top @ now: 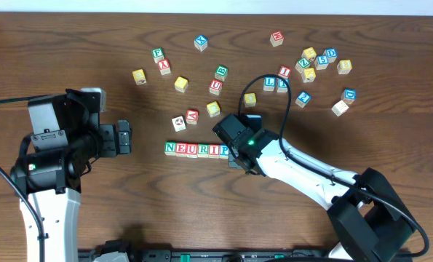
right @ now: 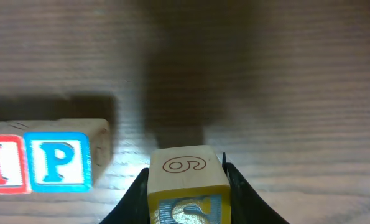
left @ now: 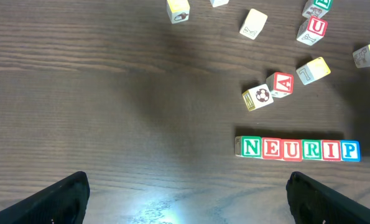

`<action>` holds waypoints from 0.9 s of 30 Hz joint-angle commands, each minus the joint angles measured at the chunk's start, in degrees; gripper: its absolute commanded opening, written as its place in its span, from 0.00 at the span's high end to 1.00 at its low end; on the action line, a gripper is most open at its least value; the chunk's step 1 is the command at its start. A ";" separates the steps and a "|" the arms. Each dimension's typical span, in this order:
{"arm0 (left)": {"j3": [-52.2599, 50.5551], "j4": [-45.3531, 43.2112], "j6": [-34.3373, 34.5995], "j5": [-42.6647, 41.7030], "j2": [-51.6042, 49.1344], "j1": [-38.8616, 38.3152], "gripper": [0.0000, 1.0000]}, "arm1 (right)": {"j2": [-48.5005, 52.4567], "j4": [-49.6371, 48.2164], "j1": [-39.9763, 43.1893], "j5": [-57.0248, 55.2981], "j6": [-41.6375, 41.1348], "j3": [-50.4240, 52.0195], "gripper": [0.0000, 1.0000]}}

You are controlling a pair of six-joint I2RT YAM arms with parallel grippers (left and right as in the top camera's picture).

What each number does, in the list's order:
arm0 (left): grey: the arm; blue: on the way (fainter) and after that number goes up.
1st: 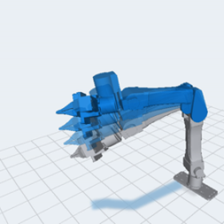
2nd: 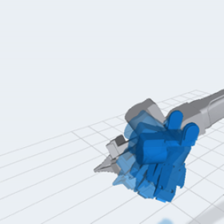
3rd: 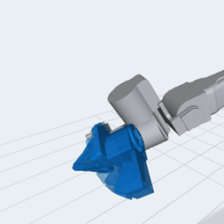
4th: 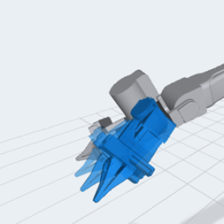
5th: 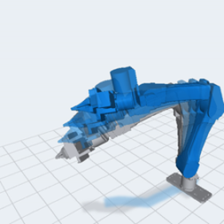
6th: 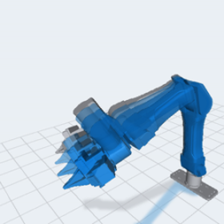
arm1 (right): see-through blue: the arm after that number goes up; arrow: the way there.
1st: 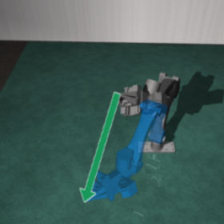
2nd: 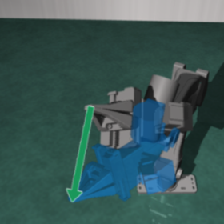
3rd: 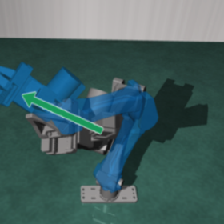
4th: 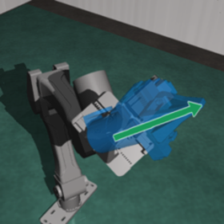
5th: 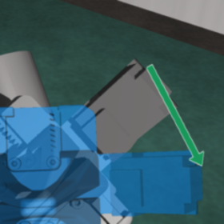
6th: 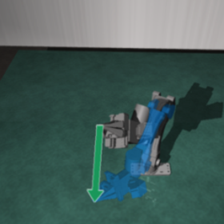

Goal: Spell out NEURIPS
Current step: 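Lower the S block onto the table right of the P block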

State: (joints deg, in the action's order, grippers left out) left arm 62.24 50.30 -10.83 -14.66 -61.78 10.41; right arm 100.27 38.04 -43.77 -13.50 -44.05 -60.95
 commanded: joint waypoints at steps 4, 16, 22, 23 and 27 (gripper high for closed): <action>0.83 0.00 -0.94 0.17 0.02 0.17 0.01 | 0.17 -3.06 0.22 0.59 1.46 0.11 0.97; 0.83 0.00 -0.94 0.20 0.02 0.17 0.01 | 0.94 -4.04 0.17 0.70 1.25 0.11 0.97; 0.83 0.00 -0.94 0.20 0.02 0.17 0.01 | 3.28 -4.20 0.17 1.66 1.18 0.11 0.99; 0.83 0.00 -0.94 0.17 0.02 0.17 0.01 | 3.50 -4.31 0.17 1.64 1.20 0.11 0.99; 0.83 0.00 -0.94 0.17 0.02 0.17 0.01 | 3.52 -4.28 0.17 1.75 1.22 0.11 0.99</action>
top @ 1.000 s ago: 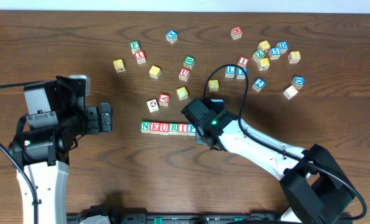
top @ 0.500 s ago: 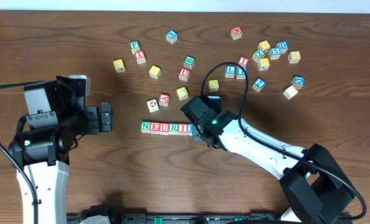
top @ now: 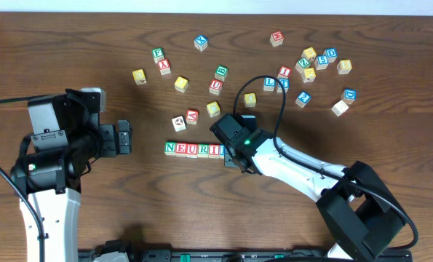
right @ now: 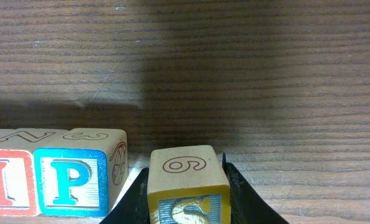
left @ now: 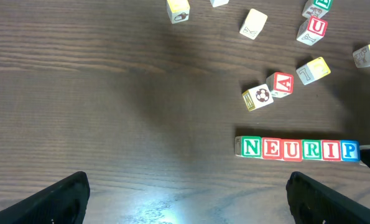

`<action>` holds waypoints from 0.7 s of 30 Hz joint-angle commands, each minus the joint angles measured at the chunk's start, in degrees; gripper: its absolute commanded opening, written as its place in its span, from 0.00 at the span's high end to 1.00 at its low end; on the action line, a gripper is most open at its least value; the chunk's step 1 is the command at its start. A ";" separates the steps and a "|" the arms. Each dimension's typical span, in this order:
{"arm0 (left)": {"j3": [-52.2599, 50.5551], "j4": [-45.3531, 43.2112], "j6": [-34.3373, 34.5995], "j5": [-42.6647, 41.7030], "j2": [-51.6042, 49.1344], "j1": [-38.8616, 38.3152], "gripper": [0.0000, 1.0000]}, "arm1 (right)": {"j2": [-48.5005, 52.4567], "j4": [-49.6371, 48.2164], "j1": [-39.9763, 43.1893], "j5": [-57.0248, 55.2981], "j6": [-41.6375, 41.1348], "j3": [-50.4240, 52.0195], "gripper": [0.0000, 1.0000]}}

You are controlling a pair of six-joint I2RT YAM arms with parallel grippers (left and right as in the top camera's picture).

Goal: Spell out NEURIPS
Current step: 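Lower the S block onto the table right of the P block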

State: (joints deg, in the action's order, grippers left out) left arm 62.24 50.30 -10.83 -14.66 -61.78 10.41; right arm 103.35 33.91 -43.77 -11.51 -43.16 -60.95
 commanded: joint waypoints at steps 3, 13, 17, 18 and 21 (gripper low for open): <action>0.83 0.00 -0.94 0.20 0.02 0.17 0.01 | 0.44 -0.17 0.17 -0.07 0.33 0.11 0.99; 0.83 0.00 -0.92 0.20 0.02 0.17 0.01 | 0.63 -1.79 0.17 0.52 0.35 0.11 0.98; 0.83 0.00 -0.94 0.20 0.02 0.17 0.01 | 0.66 -1.79 0.17 0.68 0.35 0.11 0.99; 0.83 0.00 -0.94 0.20 0.02 0.17 0.01 | 0.66 -1.79 0.17 0.72 0.35 0.11 0.99; 0.83 0.00 -0.94 0.20 0.02 0.17 0.01 | 0.83 -1.77 0.17 0.72 0.35 0.11 0.99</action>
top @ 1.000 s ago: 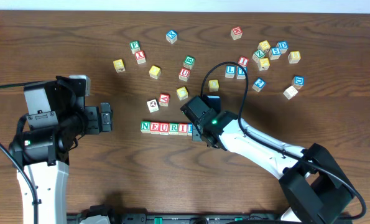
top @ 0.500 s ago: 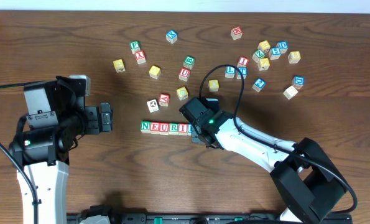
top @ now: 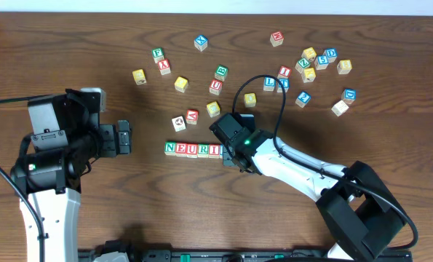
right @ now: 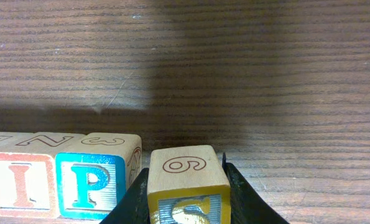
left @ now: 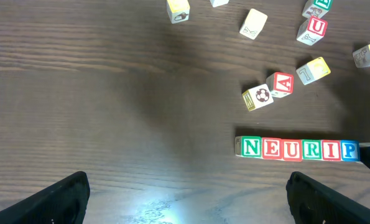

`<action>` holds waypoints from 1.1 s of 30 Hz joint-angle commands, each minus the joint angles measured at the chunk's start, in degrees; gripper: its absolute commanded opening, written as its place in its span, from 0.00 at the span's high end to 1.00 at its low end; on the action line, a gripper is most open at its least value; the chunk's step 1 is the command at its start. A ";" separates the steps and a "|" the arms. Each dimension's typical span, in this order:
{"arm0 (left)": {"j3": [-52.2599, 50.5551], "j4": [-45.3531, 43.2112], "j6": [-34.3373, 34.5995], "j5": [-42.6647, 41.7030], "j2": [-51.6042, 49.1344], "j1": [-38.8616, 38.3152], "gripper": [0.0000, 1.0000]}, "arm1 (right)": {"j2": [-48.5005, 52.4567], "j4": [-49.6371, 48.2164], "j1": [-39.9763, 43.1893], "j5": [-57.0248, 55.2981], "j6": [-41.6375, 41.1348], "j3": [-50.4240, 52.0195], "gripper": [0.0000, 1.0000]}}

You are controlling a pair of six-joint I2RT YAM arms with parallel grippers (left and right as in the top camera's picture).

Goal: Spell out NEURIPS
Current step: 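Lower the S block onto the table right of the P block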

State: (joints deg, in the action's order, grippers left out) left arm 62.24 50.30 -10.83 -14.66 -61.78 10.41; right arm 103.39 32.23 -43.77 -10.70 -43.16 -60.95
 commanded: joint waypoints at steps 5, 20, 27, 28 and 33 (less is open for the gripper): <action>0.83 0.00 -0.92 0.20 0.02 0.17 0.01 | 0.90 0.11 0.17 -0.09 0.35 0.11 0.99; 0.83 0.04 -0.94 0.20 0.04 0.17 0.01 | 0.90 0.11 0.17 -0.11 0.35 0.11 0.99; 0.83 0.04 -0.94 0.20 0.04 0.17 0.01 | 0.94 0.11 0.17 -0.13 0.37 0.26 0.99; 0.83 0.04 -0.94 0.20 0.04 0.17 0.01 | 1.11 0.11 0.17 -0.13 0.37 0.33 0.99; 0.83 0.04 -0.94 0.20 0.04 0.17 0.01 | 2.38 0.26 0.15 -0.07 0.37 0.35 0.99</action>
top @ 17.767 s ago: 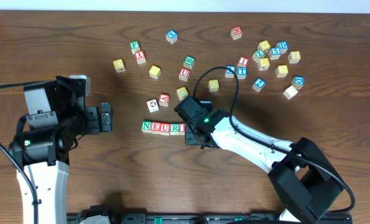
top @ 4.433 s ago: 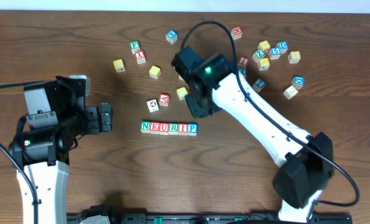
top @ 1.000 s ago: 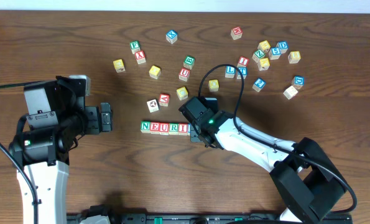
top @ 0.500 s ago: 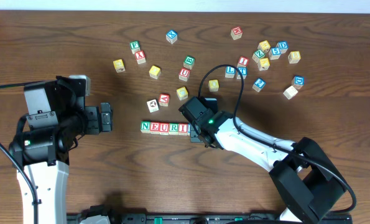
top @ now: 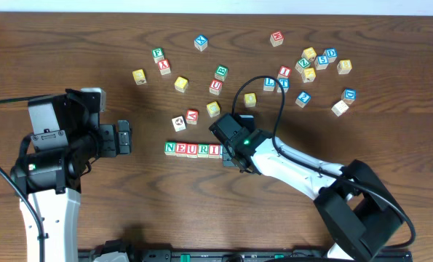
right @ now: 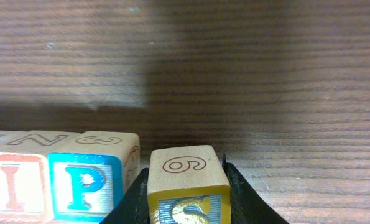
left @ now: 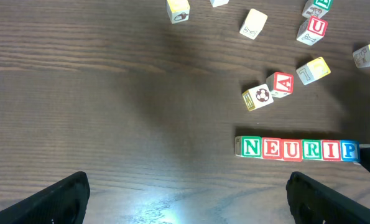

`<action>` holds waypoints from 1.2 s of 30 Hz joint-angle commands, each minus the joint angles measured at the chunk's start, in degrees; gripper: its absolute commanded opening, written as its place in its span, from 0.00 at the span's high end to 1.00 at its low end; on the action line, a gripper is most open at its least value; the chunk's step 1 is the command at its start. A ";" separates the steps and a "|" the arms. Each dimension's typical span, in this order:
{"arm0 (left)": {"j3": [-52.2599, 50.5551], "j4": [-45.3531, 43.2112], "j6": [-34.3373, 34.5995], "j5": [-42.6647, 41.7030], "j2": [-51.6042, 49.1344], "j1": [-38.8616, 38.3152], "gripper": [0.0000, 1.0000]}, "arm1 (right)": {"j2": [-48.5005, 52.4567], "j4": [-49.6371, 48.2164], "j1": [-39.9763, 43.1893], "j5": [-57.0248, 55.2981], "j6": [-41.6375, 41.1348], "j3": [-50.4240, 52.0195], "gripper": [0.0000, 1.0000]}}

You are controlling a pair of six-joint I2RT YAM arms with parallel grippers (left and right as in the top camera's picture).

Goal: Spell out NEURIPS
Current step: 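Lower the S block onto the table right of the P block, then open the right gripper to release the S block and rise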

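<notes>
A row of letter blocks reading N E U R I P lies on the dark wood table; its letters show in the left wrist view as row. My right gripper is shut on the yellow S block, held just right of the blue P block at the row's end with a thin gap between. In the overhead view the right gripper covers that end. My left gripper is open, far left of the row, holding nothing.
Loose letter blocks lie scattered beyond the row: a red A block and a picture block close behind it, a U block farther back, and a cluster at the back right.
My right gripper with the S block has edged slightly closer to the P block. The left arm has not moved.
My right gripper held the S block a block's width right of the P. Later it stood nearer, beside the P with a small gap. Now the S sits almost against the P, still gripped. The left gripper stayed open and still throughout.
</notes>
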State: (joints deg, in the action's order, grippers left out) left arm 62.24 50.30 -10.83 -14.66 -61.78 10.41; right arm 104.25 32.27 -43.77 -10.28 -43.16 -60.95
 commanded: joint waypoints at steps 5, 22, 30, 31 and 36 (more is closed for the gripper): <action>0.83 0.04 -0.92 0.17 0.04 0.17 0.01 | 1.55 0.09 0.17 -0.52 0.37 0.33 0.99; 0.83 0.04 -0.92 0.20 0.04 0.17 0.01 | 1.18 0.92 0.28 -0.50 0.35 -0.94 0.77; 0.83 0.04 -0.94 0.20 0.04 0.17 0.01 | 0.96 1.29 0.28 -0.55 0.37 -1.01 0.64; 0.83 0.04 -0.94 0.20 0.04 0.17 0.01 | 0.96 1.29 0.28 -0.52 0.35 -1.01 0.63; 0.83 0.04 -0.92 0.20 0.04 0.17 0.01 | 0.85 1.42 0.28 -0.55 0.35 -1.16 0.62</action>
State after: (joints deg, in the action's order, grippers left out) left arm 62.24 50.30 -10.83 -14.66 -61.78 10.41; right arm 105.01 33.47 -43.77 -10.26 -42.94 -61.04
